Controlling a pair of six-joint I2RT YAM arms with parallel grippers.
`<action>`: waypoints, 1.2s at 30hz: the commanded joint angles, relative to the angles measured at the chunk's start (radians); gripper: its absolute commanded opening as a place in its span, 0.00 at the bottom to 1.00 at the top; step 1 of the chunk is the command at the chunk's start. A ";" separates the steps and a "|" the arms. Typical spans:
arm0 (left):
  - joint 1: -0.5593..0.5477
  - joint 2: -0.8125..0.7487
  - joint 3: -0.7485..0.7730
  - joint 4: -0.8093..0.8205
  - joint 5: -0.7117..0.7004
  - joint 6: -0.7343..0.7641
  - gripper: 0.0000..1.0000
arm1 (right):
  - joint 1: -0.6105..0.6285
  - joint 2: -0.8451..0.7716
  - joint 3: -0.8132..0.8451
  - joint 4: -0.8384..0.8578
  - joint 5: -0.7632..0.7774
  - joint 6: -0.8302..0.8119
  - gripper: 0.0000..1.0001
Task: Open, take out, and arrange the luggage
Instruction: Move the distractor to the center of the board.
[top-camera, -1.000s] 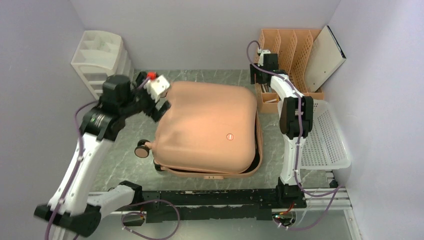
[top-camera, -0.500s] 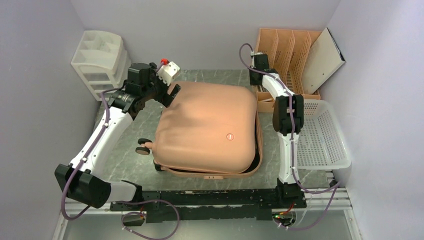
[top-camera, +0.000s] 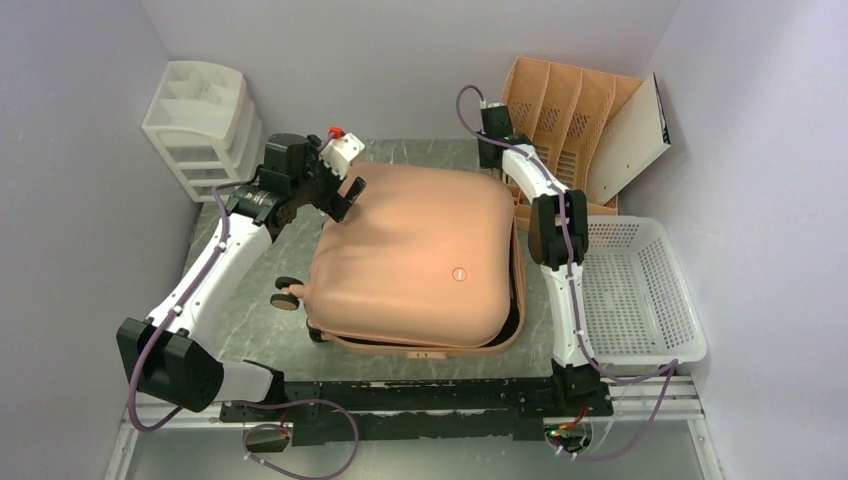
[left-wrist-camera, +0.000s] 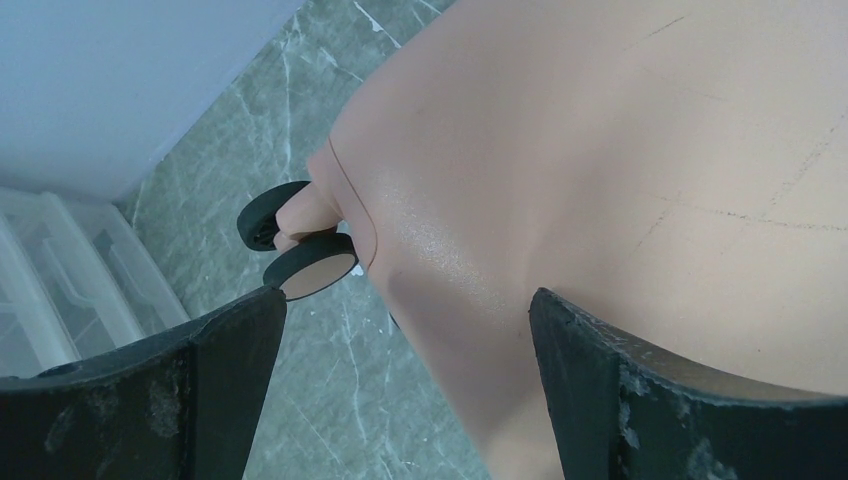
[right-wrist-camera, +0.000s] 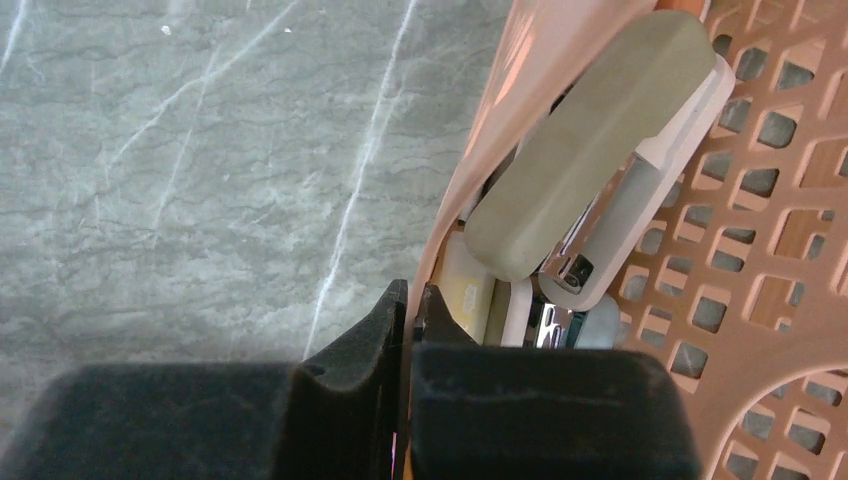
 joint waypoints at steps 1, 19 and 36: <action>0.002 -0.032 -0.026 0.034 0.013 0.014 0.97 | 0.189 0.022 0.038 0.227 -0.387 -0.053 0.00; 0.003 -0.071 -0.090 0.049 0.071 0.004 0.97 | 0.221 -0.240 -0.398 0.340 -0.407 -0.122 0.00; 0.003 0.043 0.095 0.034 -0.023 -0.001 0.97 | 0.211 -0.198 0.052 0.104 -0.654 -0.217 0.70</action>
